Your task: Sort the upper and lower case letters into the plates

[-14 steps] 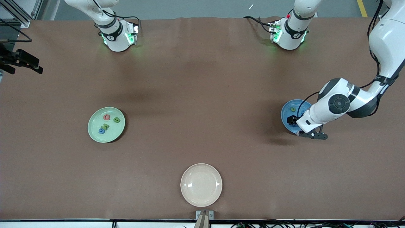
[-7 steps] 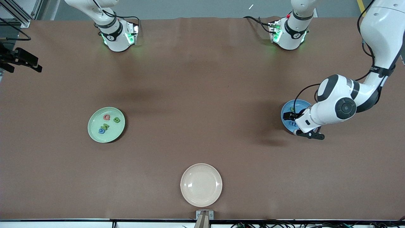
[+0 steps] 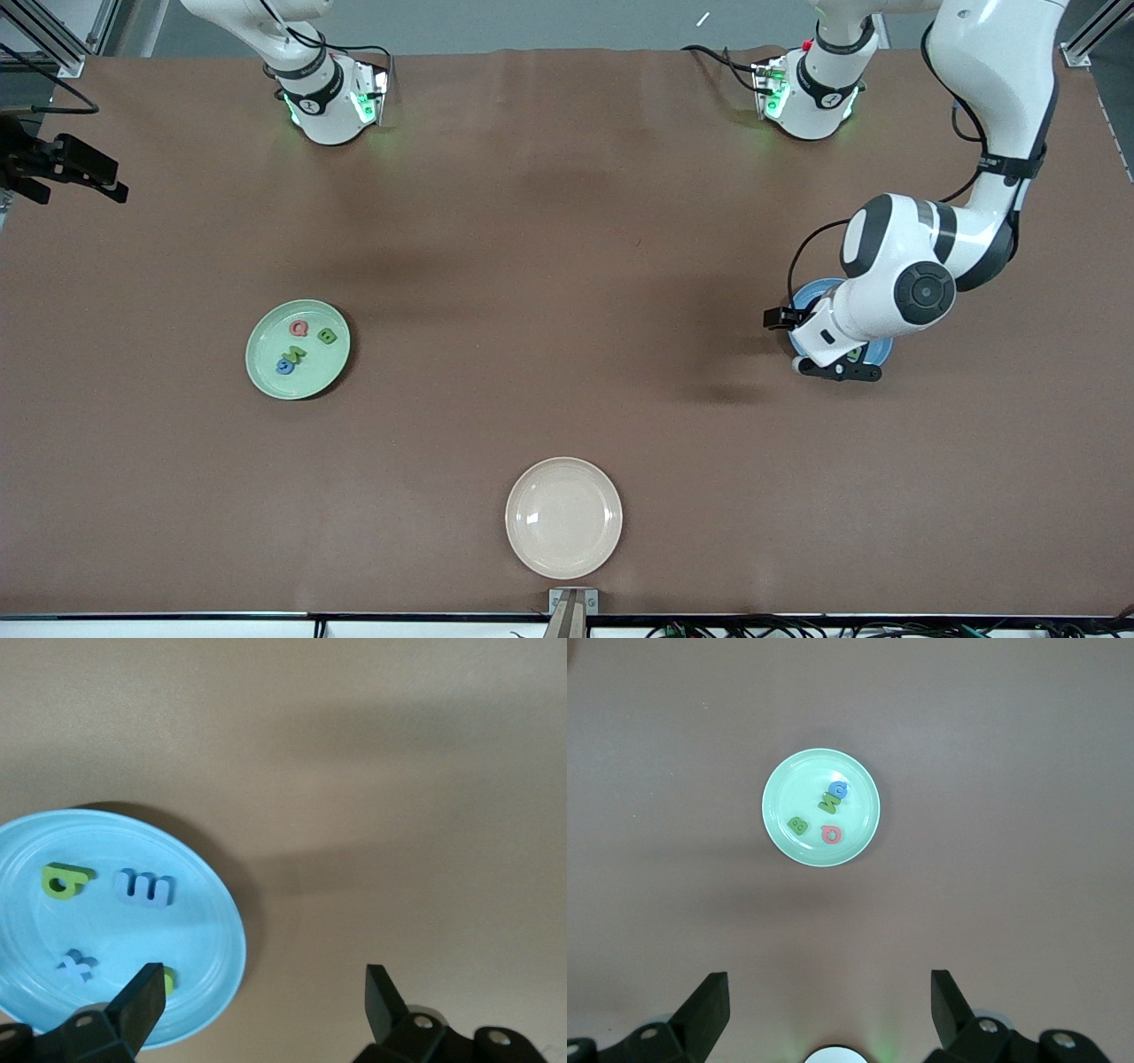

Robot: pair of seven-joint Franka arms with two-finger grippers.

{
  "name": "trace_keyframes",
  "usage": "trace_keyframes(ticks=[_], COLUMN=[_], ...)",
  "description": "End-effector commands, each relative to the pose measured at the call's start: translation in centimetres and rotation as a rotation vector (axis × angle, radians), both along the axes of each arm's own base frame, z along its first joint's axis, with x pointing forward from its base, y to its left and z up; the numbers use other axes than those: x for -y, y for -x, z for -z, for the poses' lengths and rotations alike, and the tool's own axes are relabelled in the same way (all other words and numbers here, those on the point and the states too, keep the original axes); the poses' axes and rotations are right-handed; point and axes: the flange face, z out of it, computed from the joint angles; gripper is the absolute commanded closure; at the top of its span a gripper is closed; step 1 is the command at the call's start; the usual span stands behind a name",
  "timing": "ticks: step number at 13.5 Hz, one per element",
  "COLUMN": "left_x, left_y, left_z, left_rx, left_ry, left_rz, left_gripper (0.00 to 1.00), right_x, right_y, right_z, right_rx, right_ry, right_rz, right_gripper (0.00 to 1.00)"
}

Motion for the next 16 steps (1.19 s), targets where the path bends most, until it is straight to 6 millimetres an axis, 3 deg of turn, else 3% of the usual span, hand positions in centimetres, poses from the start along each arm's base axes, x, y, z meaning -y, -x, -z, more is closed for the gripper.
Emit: trace_keyframes(ticks=[1, 3, 7, 10, 13, 16], left_x=[-1.2, -3.1, -9.9, -11.1, -11.0, -11.2], left_y=[-0.1, -0.3, 1.0, 2.5, 2.9, 3.6], left_z=[-3.5, -6.5, -17.0, -23.0, -28.8, -32.6], left_rx=[0.041, 0.078, 0.184, 0.219, 0.18, 0.171], left_ry=[0.002, 0.009, 0.035, 0.042, 0.039, 0.005], left_rz=[-0.025, -0.03, -0.036, -0.057, -0.041, -0.031], left_gripper=[0.01, 0.01, 0.01, 0.01, 0.01, 0.01], right_x=[0.3, 0.3, 0.4, 0.3, 0.3, 0.3], right_y=[1.0, 1.0, 1.0, 1.0, 1.0, 1.0], right_z=[-0.2, -0.1, -0.1, -0.1, 0.0, 0.1], right_rx=[0.006, 0.003, 0.004, 0.004, 0.0, -0.005], right_ry=[0.002, 0.002, 0.001, 0.0, 0.0, -0.001], right_rz=[0.02, 0.02, 0.021, 0.021, 0.021, 0.02], right_gripper=[0.0, 0.0, 0.0, 0.0, 0.0, 0.0])
